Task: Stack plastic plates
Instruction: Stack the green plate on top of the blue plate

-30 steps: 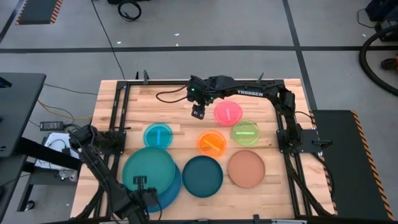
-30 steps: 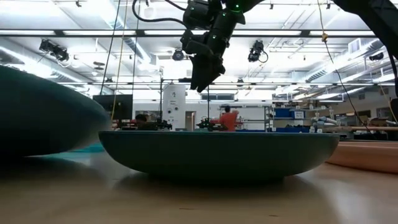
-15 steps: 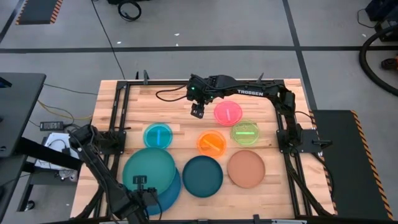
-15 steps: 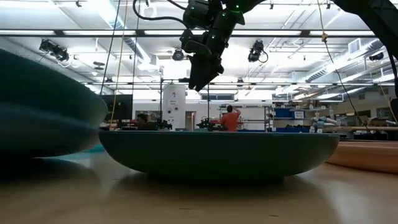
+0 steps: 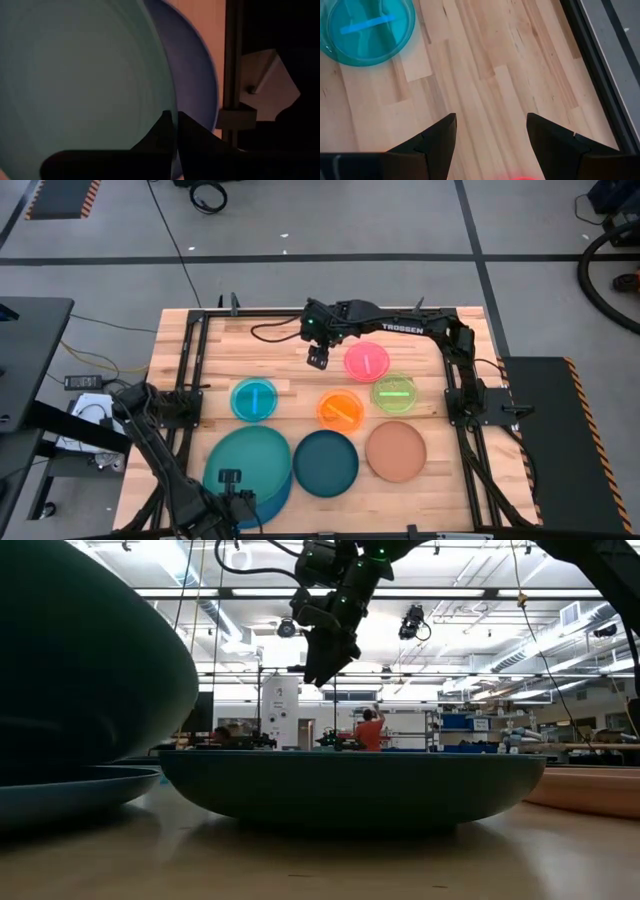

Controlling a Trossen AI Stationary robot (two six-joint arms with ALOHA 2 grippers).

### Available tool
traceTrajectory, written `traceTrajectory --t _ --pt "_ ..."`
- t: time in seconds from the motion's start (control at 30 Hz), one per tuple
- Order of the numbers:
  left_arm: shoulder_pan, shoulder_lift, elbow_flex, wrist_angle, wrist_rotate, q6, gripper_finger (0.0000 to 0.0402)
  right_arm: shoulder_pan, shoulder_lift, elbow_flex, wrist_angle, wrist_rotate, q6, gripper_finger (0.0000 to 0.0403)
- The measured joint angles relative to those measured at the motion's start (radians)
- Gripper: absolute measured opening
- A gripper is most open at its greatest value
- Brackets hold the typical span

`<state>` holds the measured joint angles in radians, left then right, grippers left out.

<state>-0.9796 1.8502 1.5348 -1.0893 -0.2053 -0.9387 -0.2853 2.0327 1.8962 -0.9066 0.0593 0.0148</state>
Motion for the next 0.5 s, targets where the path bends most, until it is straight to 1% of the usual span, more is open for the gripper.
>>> traceTrajectory --t 0.13,0.33,0.5 --pt "-0.001 0.045 0.070 -0.014 0.002 0.016 0.0016 -0.007 0.000 0.000 -0.004 0.000 0.001 0.0250" --pt "0.000 0.153 0.225 -0.139 0.003 0.040 0.0016 -0.015 0.000 0.000 -0.004 0.000 0.004 0.0250" --pt "-0.016 0.184 0.247 -0.158 0.003 -0.006 0.0016 -0.015 0.000 0.000 -0.003 0.000 0.004 0.0250"
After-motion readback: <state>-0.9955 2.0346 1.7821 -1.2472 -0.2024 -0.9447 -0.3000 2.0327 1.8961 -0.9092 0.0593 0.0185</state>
